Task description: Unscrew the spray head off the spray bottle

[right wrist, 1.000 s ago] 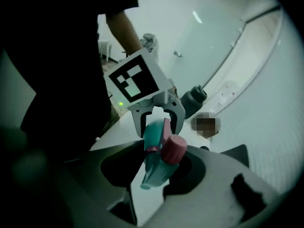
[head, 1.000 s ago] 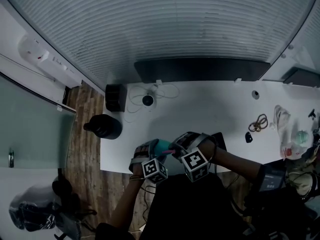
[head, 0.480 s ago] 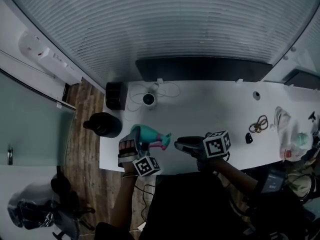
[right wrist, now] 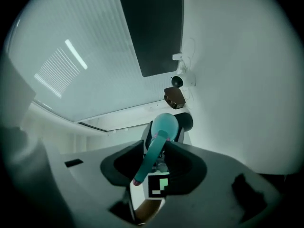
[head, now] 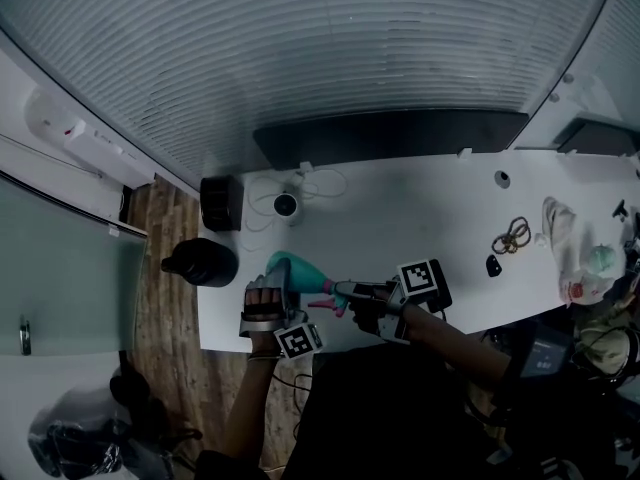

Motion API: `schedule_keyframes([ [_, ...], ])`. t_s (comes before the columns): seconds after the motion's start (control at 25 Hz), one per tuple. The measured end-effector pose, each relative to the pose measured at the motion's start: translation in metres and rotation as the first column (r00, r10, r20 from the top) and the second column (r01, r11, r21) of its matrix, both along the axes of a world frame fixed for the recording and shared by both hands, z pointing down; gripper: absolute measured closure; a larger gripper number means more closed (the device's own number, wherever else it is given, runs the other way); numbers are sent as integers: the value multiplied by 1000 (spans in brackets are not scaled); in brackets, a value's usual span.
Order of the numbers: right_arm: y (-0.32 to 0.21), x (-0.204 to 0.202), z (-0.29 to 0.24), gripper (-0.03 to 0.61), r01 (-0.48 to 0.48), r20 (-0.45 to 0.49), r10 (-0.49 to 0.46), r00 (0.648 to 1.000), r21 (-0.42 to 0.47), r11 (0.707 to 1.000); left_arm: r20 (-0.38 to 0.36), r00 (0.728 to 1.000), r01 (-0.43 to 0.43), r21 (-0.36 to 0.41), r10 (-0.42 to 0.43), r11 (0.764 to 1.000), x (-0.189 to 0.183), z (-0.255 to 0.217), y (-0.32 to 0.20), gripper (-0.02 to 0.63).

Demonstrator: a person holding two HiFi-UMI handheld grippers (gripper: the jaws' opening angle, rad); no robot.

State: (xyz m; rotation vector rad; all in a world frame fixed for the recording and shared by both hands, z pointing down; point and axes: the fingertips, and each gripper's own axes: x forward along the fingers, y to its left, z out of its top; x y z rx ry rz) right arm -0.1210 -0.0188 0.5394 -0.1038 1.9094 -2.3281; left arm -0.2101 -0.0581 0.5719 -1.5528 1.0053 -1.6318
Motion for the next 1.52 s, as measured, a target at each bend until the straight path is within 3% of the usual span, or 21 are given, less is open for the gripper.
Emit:
schedule_keyframes([
  [0.16,0,-2,14,448,11,-62,-11,998,-1,1000,80,997,8,-17,-7,1000,-5,5,4,242],
  [0.4,-3,-6,30,449,-46,-46,39,998,-150,988,129,991,44,-31,-40,999,-10,12,5,242],
  [0.56,5,-3,46,454,-16,-146,-2,989,-119,993,184,983,29,-38,-21,999,-6,17,9,242],
  [0.72,10,-3,58,454,19,-160,-44,986,-153,988,208,978,17,-57,-5,998,-4,25,14,242],
  [0.84,8,-1,58,454,-5,-144,-17,989,-150,989,186,983,18,-62,-6,998,-2,28,15,242],
  [1.0,6,-7,49,451,-48,-42,42,998,-154,987,91,996,-9,-80,16,997,10,28,17,242],
  [1.2,2,-7,53,451,-2,-151,0,988,-8,1000,2,999,34,-171,-34,985,12,48,23,242],
  [1.32,5,-6,50,451,107,-227,-72,971,143,984,-30,999,25,-215,-32,976,17,53,29,242],
  [1.36,7,-6,48,451,175,-281,-106,954,231,957,-43,999,21,-229,-31,973,19,55,31,242],
  [1.4,10,-5,46,451,262,-350,-141,926,330,907,-59,998,19,-243,-34,970,20,58,33,242],
  [1.44,14,-5,45,451,368,-429,-172,887,431,824,-81,996,16,-265,-39,964,21,62,35,242],
  [1.48,19,-4,44,451,485,-514,-193,836,525,700,-113,992,11,-308,-49,951,23,66,39,242],
  [1.52,23,-3,42,451,596,-596,-198,778,602,531,-163,984,2,-376,-68,927,27,71,45,242],
])
